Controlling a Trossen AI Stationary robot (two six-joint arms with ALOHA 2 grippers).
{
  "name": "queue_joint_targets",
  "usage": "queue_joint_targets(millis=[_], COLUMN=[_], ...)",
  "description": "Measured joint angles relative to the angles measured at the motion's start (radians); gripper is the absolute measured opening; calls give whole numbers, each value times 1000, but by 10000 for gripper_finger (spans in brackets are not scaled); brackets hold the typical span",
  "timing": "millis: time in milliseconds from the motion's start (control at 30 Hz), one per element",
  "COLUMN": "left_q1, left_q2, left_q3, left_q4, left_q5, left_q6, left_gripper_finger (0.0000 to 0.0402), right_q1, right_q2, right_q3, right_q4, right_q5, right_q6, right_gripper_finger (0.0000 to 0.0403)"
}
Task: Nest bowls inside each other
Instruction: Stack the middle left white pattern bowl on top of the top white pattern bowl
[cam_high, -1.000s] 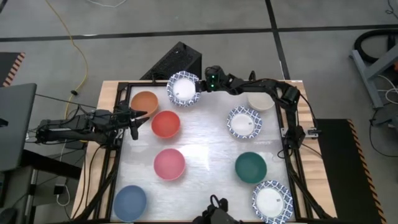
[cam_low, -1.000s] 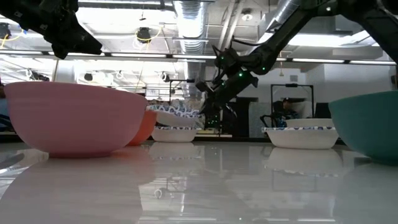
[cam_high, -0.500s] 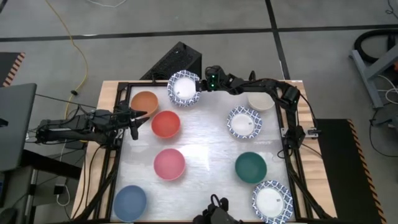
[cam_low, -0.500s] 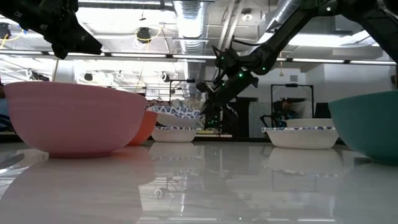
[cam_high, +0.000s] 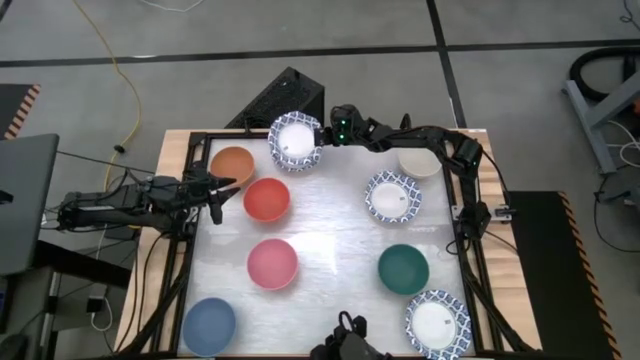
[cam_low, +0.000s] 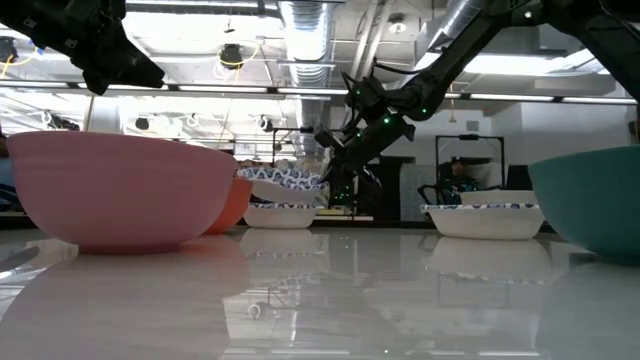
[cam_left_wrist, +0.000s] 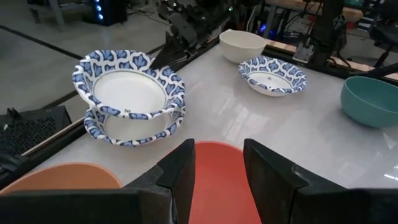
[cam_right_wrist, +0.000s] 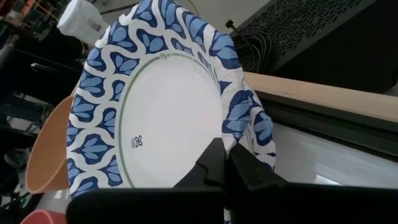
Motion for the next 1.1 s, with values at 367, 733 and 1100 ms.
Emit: queue_joint_targets(millis=[367,733,1100], left_q1=[0,0,0], left_q2=[0,0,0], left_q3=[0,0,0], left_q4=[0,0,-1], left_q5=[-1,-2,-1], left_q6=[-9,-11,-9], left_gripper_finger=[126,126,126], right_q1=[-1,-2,1], right_q2=[0,83,210], right_q3=[114,257,402], right_q4=[-182,-288,-417], right_q5=[-1,-66,-79], right_q6=[-72,-106,-120], right_gripper_finger=[11,11,10])
